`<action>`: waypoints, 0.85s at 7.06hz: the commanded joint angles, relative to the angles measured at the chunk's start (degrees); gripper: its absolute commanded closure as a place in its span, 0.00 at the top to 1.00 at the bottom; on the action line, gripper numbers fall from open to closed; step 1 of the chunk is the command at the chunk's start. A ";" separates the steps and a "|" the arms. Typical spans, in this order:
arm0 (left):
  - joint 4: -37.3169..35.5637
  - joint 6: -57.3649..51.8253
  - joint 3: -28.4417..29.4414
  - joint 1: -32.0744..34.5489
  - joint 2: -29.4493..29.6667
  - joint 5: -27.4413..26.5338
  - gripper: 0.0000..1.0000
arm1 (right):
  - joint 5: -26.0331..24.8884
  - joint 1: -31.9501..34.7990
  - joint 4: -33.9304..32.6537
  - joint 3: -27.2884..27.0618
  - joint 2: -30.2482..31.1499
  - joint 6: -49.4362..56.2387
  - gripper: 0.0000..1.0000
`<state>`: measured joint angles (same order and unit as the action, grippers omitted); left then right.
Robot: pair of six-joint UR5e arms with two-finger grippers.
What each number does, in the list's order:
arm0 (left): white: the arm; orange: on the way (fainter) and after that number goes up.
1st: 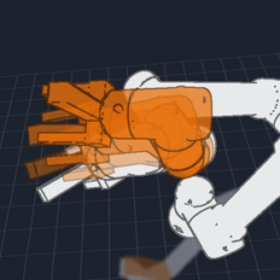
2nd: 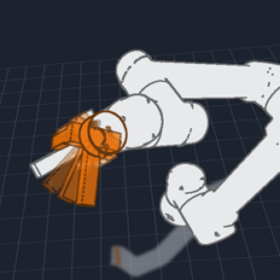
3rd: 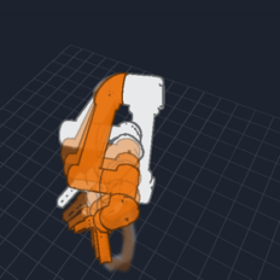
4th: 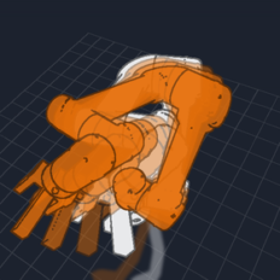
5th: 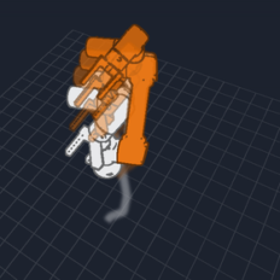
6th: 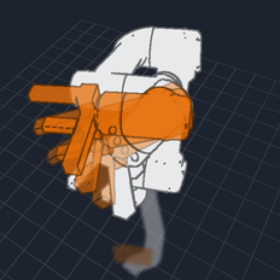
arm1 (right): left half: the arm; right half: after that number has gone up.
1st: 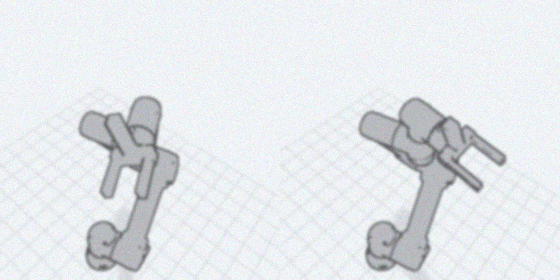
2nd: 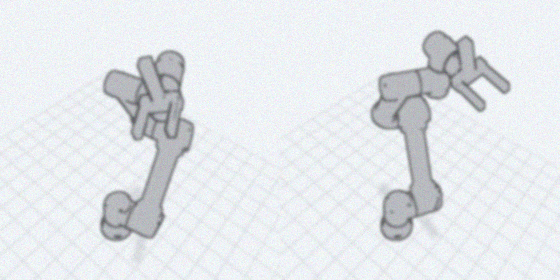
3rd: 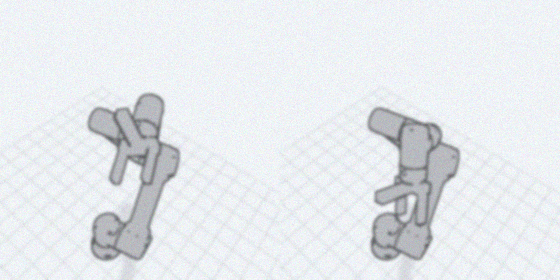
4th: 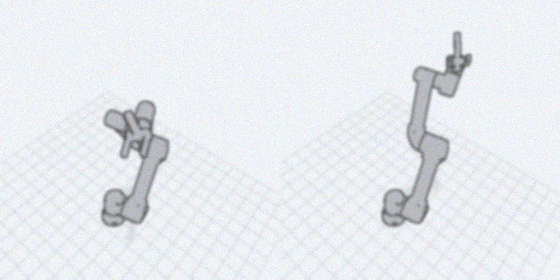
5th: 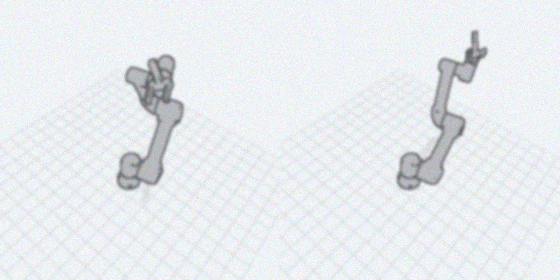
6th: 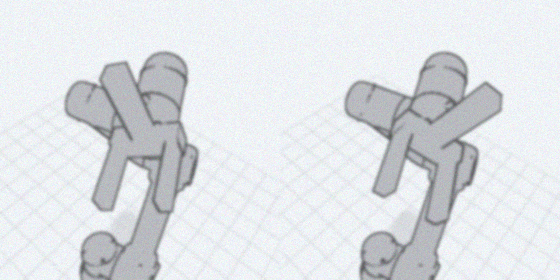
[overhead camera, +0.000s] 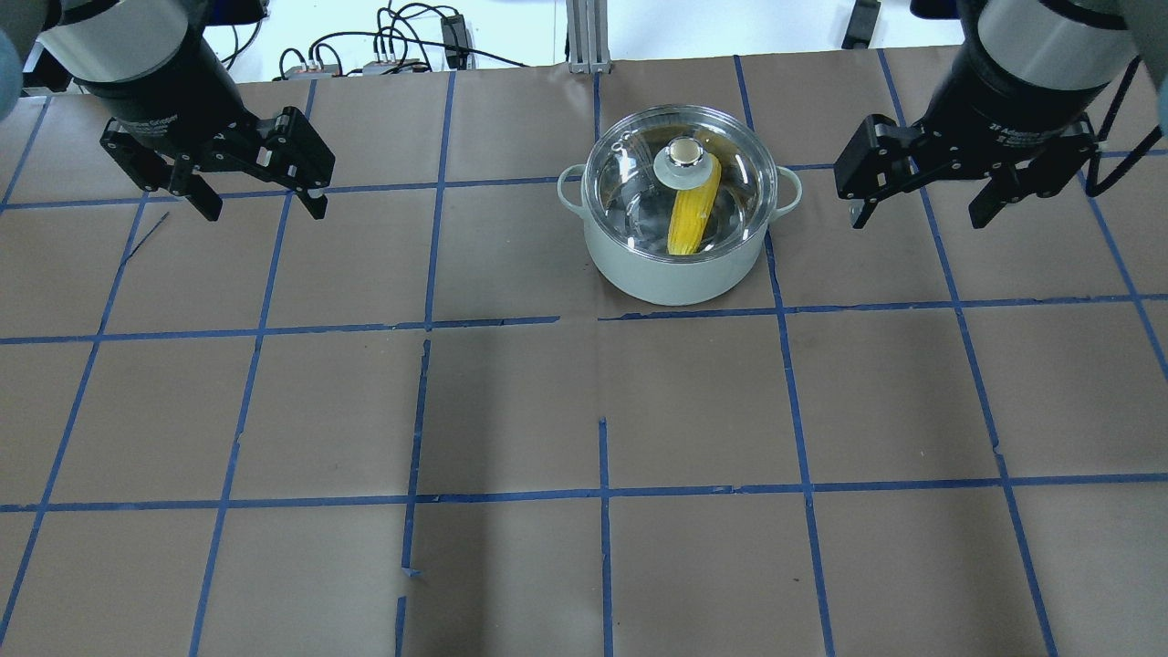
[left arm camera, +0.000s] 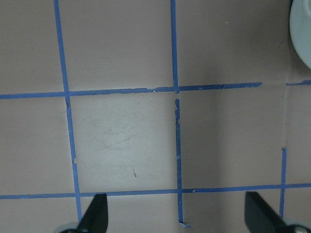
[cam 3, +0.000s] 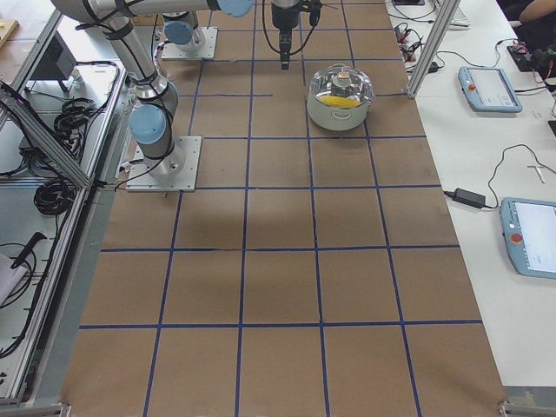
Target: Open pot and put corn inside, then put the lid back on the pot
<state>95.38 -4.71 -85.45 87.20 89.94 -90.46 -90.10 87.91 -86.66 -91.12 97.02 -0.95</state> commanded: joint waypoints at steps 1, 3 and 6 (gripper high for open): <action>-0.02 0.06 0.02 0.08 0.06 0.02 1.00 | -0.16 0.24 -0.09 0.68 -0.34 -0.37 0.98; -0.02 0.06 -0.07 0.08 0.06 0.02 1.00 | -0.16 0.59 -0.18 1.55 -0.78 -0.37 0.99; -0.02 0.06 -0.15 0.08 -0.11 -0.07 1.00 | -0.16 0.59 -0.09 1.82 -1.05 -0.37 0.99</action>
<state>95.36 -4.66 -85.54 87.28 89.96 -90.44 -90.26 88.50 -86.76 -89.36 95.97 -1.32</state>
